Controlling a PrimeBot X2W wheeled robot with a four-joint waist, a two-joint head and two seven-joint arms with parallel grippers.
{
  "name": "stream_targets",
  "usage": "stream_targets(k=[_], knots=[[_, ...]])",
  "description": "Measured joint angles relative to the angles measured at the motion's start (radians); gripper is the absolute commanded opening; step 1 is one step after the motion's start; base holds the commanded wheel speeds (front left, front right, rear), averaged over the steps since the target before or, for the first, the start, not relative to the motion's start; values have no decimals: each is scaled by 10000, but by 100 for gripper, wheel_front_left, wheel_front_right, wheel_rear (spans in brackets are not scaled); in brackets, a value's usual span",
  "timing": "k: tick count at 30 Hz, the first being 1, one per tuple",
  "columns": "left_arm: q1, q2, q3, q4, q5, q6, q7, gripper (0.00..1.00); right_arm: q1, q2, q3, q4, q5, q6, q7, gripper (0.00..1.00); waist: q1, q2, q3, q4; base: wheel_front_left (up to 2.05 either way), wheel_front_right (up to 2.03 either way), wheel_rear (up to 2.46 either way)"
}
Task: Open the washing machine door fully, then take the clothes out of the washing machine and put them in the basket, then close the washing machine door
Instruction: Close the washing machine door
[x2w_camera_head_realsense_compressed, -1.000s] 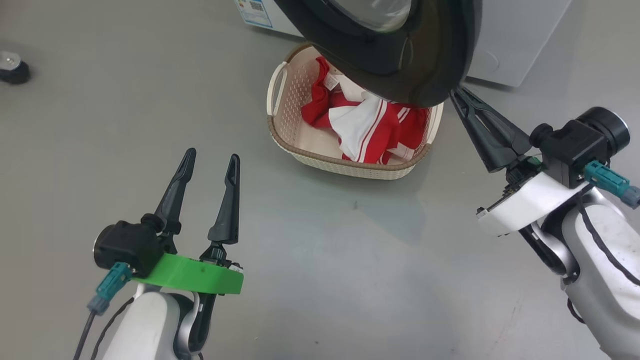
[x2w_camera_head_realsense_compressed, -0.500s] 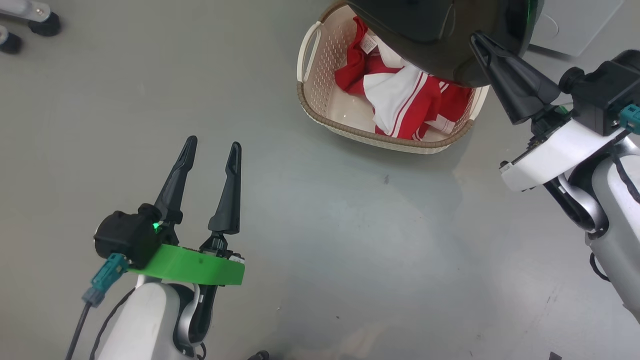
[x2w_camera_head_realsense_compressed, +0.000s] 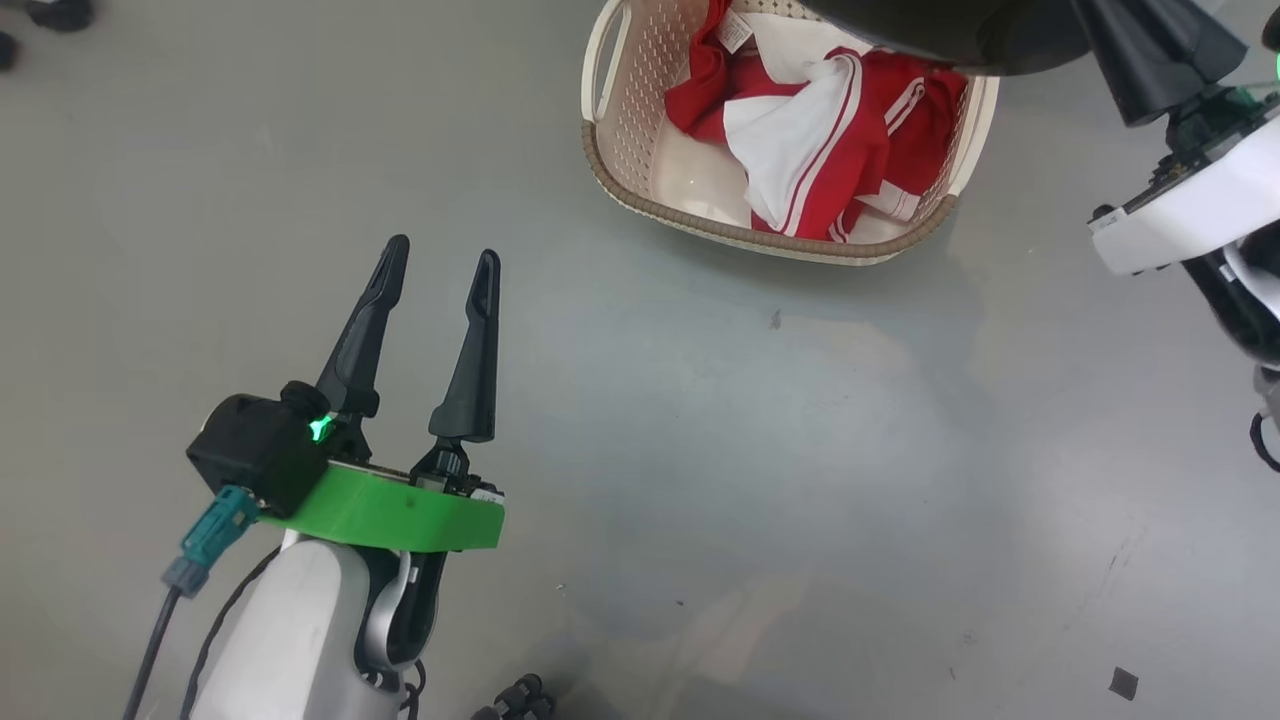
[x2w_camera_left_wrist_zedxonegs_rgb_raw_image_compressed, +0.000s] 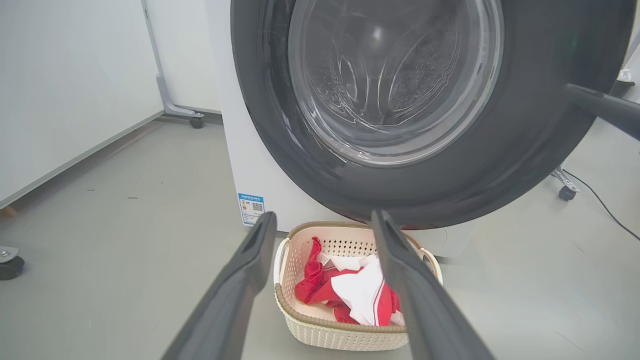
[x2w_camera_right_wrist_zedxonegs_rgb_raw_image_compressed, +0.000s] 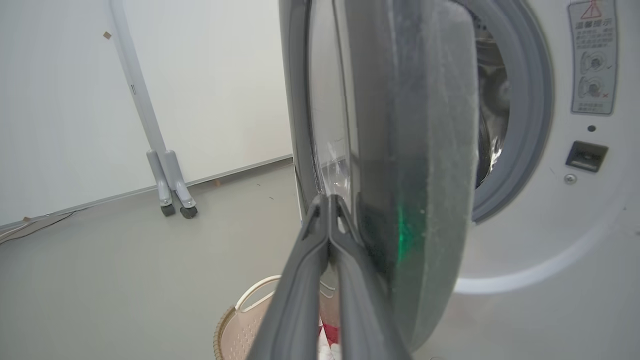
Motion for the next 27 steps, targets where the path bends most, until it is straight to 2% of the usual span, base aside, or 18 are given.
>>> stream_targets(k=[6,20,27], knots=[[-261,-10,25,-167,-150,73,-2,100,-836,-65,-186,96,422,0,42,0,0,0,389,-85,0,0,0],[-820,-50,-418,-370,-794,134,-2,100,-3134,-1206,-159,439,431,0,732,0,1,0,1396,20,0,0,0],[-907,-52,-418,-428,-968,215,-2,100,-4158,-1329,96,616,644,0,1072,0,1,0,1742,164,0,0,0]])
